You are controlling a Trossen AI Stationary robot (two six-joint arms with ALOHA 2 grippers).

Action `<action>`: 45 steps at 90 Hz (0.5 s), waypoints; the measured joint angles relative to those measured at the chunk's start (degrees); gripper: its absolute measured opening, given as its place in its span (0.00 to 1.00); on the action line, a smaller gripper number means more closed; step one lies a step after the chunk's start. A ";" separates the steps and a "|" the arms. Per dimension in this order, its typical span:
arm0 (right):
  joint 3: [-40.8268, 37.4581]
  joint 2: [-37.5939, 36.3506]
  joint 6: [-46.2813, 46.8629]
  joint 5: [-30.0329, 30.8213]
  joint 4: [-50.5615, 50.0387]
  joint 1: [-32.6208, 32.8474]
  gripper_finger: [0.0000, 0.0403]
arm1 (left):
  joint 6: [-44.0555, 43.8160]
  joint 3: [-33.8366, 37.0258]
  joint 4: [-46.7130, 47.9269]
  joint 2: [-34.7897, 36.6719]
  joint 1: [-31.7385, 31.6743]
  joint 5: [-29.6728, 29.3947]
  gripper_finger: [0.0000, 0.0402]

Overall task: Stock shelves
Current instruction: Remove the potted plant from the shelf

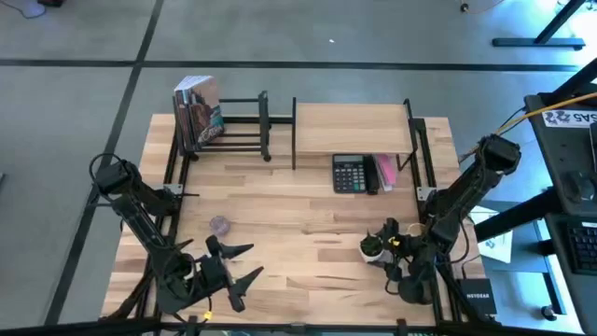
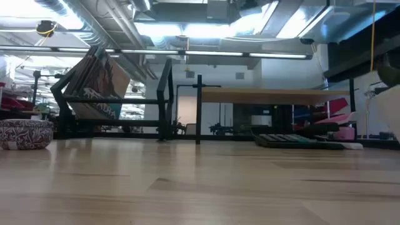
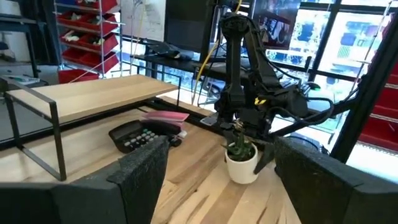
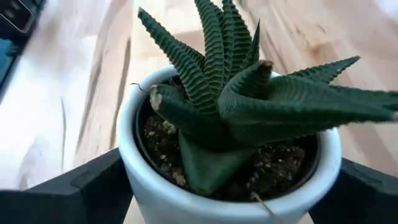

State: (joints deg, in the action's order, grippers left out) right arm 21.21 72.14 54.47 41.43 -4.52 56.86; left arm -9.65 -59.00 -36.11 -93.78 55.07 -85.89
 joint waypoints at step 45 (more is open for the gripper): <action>0.08 4.72 -6.99 -7.52 3.06 -9.79 0.96 | 0.02 0.00 1.02 0.00 0.00 -0.02 0.69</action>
State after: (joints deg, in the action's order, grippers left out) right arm 21.29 76.86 47.49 33.91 -1.46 47.07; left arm -9.63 -59.00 -35.09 -93.78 55.07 -85.91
